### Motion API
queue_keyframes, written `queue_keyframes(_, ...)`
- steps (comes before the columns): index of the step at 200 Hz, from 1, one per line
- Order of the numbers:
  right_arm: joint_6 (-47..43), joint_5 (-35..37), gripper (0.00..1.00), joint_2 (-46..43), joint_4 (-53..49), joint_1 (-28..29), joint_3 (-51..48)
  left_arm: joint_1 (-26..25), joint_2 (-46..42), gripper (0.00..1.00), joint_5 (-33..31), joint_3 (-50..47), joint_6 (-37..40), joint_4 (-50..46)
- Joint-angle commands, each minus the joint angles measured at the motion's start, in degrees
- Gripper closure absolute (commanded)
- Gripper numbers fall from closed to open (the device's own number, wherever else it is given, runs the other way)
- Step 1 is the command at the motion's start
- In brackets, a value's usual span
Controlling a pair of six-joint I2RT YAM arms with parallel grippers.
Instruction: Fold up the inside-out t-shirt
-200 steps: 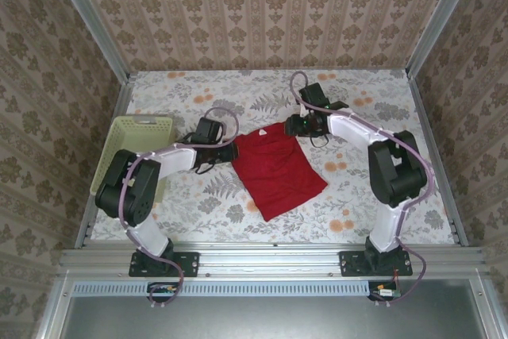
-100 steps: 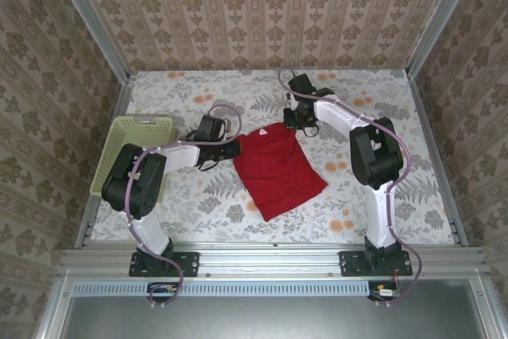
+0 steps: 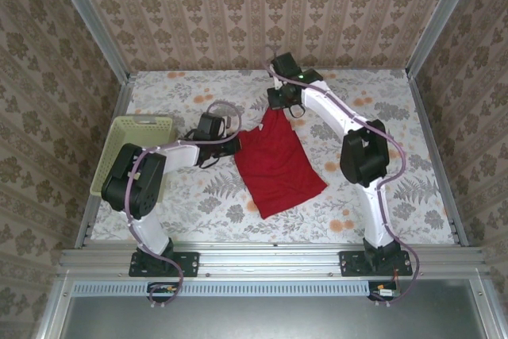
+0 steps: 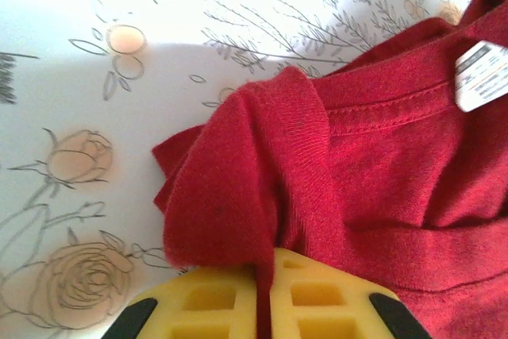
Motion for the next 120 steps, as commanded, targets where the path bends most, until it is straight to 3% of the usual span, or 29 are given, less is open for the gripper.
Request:
queue_keyframes(1, -1.8, 2.9, 0.99, 4.5, -4.2, 0.3, 4.1, 1.2, 0.1, 0.88, -1.2, 0.1, -1.2, 1.8)
queue_keyframes(27, -1.9, 6.3, 0.85, 9.1, -7.6, 0.1, 11.5, 1.8, 0.1, 0.83, -1.5, -0.2, -2.1, 1.3)
queue_keyframes(43, -2.4, 7.2, 0.64, 10.1, -9.9, -0.1, 14.4, 2.2, -0.5, 0.79, -1.8, -0.5, -2.3, 1.0)
queue_keyframes(61, -2.3, 7.9, 0.51, 7.4, -10.9, -0.5, 12.2, 3.1, -1.9, 0.65, -2.4, -0.9, -3.2, -0.6)
queue_keyframes(81, -1.1, 6.4, 0.44, -1.3, -7.8, -1.7, 0.0, 3.2, -5.1, 0.54, -3.4, -0.9, -3.5, -5.2)
queue_keyframes(112, 1.6, -4.1, 0.37, -19.1, 3.8, -4.5, -27.4, 0.0, -12.9, 0.42, -8.5, -3.6, -4.6, -13.0)
queue_keyframes(120, 2.3, -6.3, 0.36, -22.6, 6.0, -5.0, -33.4, -2.7, -15.2, 0.41, -9.6, -5.3, -5.5, -13.9)
